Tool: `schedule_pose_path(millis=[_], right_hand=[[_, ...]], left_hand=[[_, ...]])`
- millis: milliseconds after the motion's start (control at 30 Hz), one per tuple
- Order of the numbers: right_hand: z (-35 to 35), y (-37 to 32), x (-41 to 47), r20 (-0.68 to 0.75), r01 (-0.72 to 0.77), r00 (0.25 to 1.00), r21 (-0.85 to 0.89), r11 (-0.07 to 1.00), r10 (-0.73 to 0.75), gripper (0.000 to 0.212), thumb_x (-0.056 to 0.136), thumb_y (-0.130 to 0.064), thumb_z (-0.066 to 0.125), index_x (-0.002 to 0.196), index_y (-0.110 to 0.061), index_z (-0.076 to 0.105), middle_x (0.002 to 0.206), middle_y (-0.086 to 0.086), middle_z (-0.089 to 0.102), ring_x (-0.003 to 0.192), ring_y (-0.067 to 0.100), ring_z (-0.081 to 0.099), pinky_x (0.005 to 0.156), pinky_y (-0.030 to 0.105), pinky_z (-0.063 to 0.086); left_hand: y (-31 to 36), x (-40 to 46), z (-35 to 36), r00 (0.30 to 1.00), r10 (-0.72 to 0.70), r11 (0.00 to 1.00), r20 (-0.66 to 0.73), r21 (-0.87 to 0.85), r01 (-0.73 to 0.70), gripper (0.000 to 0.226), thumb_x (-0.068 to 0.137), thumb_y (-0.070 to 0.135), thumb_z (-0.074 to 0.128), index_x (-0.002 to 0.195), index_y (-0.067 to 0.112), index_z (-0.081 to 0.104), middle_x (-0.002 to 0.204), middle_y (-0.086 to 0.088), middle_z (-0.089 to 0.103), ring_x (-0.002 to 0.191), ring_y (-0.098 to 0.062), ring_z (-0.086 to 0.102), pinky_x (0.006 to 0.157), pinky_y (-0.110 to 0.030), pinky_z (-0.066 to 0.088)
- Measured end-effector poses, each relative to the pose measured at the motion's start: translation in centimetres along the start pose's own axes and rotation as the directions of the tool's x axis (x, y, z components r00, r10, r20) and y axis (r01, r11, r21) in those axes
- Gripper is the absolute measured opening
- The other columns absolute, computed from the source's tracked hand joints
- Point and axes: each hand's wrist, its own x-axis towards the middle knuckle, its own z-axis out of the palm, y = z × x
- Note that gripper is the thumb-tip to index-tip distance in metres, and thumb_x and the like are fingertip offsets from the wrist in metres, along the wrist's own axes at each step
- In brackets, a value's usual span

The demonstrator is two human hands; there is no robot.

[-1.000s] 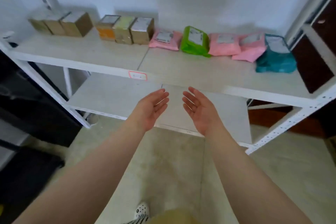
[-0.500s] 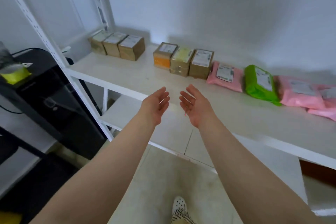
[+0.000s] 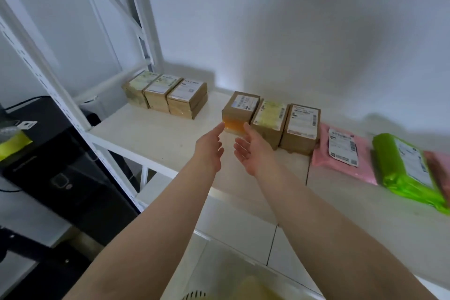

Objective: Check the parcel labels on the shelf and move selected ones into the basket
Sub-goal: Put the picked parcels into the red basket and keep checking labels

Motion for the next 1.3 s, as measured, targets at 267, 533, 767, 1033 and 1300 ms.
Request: schedule_pose_path(millis=[267,533,767,1033,1300], right_hand=[[3.4,-0.7,4.9,-0.121,-0.055,0.991,0.041,0.998,0.06,0.045,0.084,-0.046,0.073,0.11,-0.012,0.06,0.107,0.011,0.066,0.094,0.023,0.064,0.085,0.034,0.057],[7.6,1.0,8.0,-0.329,0.033,0.944,0.18,0.983,0.029,0.055,0.083,-0.056,0.069,0.112,-0.009,0.063,0.098,0.01,0.068,0.083,0.022,0.064,0.073,0.034,0.057],[9.7,0.8,8.5,-0.433,0.079,0.902,0.157,0.984,-0.003,0.07,0.078,-0.062,0.07,0.128,-0.014,0.058,0.114,0.009,0.067,0.095,0.025,0.064,0.069,0.034,0.053],[10.2,-0.7,5.5,-0.314,0.137,0.942,0.026,0.99,-0.122,0.071,0.073,-0.058,0.076,0.119,-0.015,0.045,0.119,0.014,0.056,0.11,0.03,0.058,0.09,0.044,0.056],[10.3,-3.9,3.0,-0.15,0.256,0.952,-0.084,0.963,-0.266,0.039,0.078,-0.055,0.07,0.102,-0.024,0.067,0.116,0.006,0.068,0.114,0.026,0.06,0.101,0.047,0.049]], left_hand=[[3.3,7.7,2.4,0.996,0.077,0.981,0.033,0.178,-0.082,0.07,0.081,0.04,0.073,0.14,0.015,0.046,0.138,-0.013,0.053,0.125,-0.031,0.05,0.091,-0.038,0.041],[5.1,13.7,2.5,0.976,0.049,0.931,0.21,0.344,-0.121,0.068,0.086,0.037,0.07,0.143,0.013,0.041,0.134,-0.01,0.054,0.101,-0.018,0.052,0.081,-0.029,0.041],[6.3,15.9,1.2,0.936,0.025,0.908,0.35,0.384,-0.168,0.032,0.095,0.028,0.059,0.123,0.014,0.065,0.098,0.002,0.065,0.086,-0.015,0.061,0.078,-0.026,0.045],[13.8,15.0,-1.4,0.741,0.333,0.596,0.583,0.478,-0.645,0.029,0.095,0.019,0.057,0.121,0.014,0.069,0.106,0.0,0.072,0.097,-0.015,0.065,0.091,-0.031,0.052],[20.8,14.0,-3.6,0.606,0.183,0.27,0.774,0.553,-0.788,0.031,0.096,0.017,0.057,0.125,0.014,0.066,0.12,0.002,0.068,0.111,-0.012,0.061,0.101,-0.029,0.042]])
